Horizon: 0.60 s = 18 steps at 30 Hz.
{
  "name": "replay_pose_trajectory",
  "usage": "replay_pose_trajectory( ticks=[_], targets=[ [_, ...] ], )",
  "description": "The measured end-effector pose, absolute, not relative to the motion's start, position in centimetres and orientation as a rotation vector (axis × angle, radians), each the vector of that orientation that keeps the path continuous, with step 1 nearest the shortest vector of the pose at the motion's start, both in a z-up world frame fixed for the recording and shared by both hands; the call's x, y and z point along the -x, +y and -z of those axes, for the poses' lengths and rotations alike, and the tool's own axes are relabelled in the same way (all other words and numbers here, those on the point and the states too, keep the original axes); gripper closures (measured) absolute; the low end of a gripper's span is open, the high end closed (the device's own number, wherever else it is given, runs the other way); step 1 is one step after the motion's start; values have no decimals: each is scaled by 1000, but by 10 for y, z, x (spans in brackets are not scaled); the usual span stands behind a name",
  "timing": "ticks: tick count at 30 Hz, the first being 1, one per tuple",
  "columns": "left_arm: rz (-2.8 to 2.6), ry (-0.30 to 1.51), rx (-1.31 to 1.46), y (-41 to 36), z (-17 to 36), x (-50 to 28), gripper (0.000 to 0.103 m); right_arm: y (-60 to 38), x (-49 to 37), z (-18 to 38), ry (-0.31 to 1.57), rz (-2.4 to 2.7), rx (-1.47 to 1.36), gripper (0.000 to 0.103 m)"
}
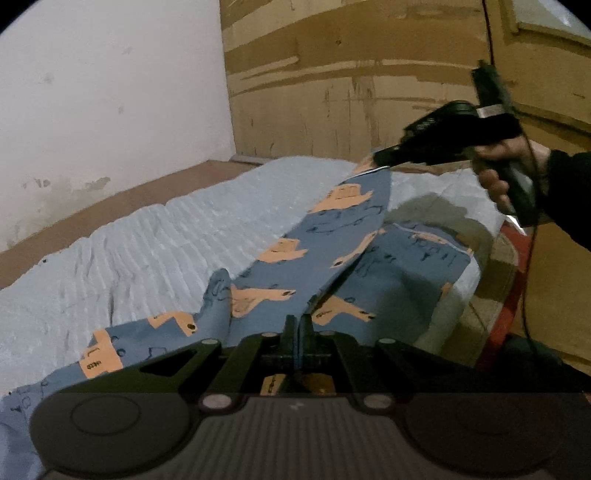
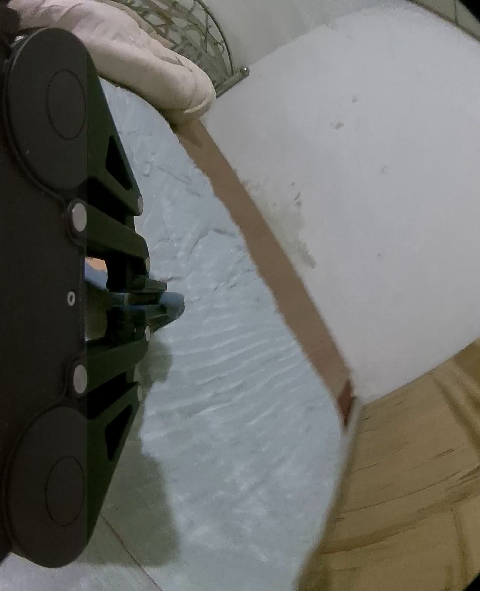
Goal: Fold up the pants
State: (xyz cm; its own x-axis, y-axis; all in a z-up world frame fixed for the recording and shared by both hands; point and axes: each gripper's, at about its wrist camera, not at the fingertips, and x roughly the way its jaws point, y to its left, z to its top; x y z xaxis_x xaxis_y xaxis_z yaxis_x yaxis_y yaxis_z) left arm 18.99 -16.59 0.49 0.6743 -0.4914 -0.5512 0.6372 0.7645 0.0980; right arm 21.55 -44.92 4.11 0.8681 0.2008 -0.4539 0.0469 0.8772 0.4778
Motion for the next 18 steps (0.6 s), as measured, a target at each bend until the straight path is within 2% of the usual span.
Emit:
replay_pose_trajectory(
  ticks=[6,11,18],
  targets=[
    [701,519,-335,-166,0,-172,103,-448,-146,-54,484,-41,-446,99],
    [702,540,-380,-172,14,-165,103,-450,-96,-25,519,33,-462,99],
    [692,549,-397,-172,21,-163,103,-449,-76,0,532,52,-518,99]
  ],
)
